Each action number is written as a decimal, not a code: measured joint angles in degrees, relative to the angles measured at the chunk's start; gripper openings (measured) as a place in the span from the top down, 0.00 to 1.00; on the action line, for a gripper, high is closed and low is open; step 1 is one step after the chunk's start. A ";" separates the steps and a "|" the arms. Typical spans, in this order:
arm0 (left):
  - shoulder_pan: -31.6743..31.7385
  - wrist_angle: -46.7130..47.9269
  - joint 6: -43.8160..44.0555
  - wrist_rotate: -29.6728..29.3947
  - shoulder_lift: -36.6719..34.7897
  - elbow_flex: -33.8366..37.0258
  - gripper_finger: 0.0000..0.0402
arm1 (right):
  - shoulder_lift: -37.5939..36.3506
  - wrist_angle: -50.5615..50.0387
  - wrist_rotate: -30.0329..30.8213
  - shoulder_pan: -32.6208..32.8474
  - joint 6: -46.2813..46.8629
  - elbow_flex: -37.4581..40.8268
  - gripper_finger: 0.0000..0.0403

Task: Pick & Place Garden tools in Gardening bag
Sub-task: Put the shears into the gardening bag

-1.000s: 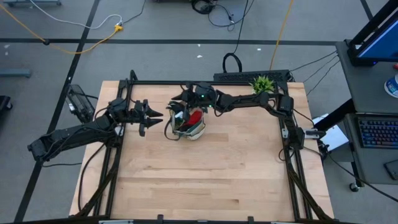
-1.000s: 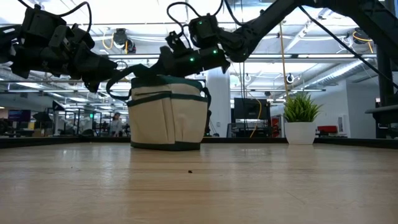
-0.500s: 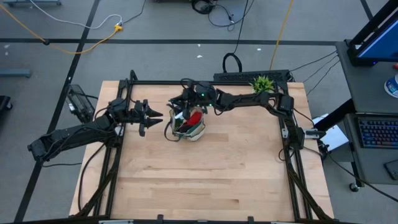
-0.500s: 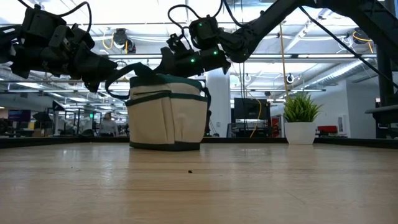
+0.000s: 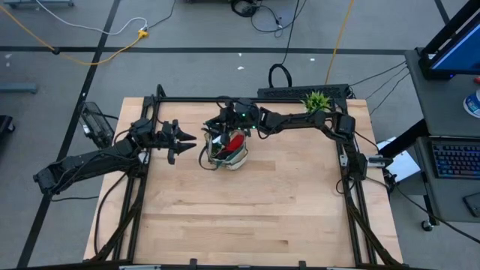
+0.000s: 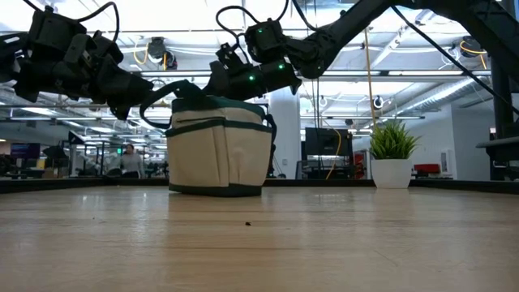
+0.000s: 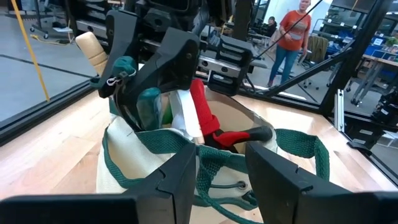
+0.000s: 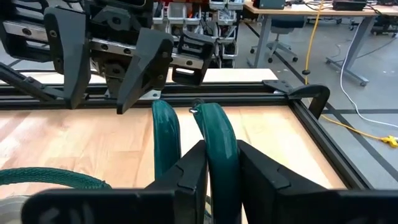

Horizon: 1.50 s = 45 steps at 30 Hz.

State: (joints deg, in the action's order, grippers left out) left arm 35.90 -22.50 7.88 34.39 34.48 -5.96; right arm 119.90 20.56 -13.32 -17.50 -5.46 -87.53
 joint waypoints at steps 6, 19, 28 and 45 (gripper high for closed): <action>0.02 -0.01 0.00 0.00 0.00 0.00 0.64 | -1.44 -1.31 -0.28 0.76 -4.31 0.15 0.76; 0.01 -0.08 -0.27 0.00 0.00 0.00 0.64 | -8.73 -7.63 4.58 3.04 -13.27 0.31 0.52; 0.01 -0.38 -0.35 -0.02 0.00 0.00 0.64 | -9.70 -3.42 6.54 1.64 -11.28 0.28 0.76; 0.02 -2.25 -0.02 -0.07 -0.02 0.02 0.64 | -4.01 2.45 -1.94 1.49 -4.10 0.20 1.00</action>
State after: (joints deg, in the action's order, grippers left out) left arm 35.92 -24.75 7.86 34.33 34.46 -5.93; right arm 115.89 23.00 -15.26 -16.01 -9.56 -87.33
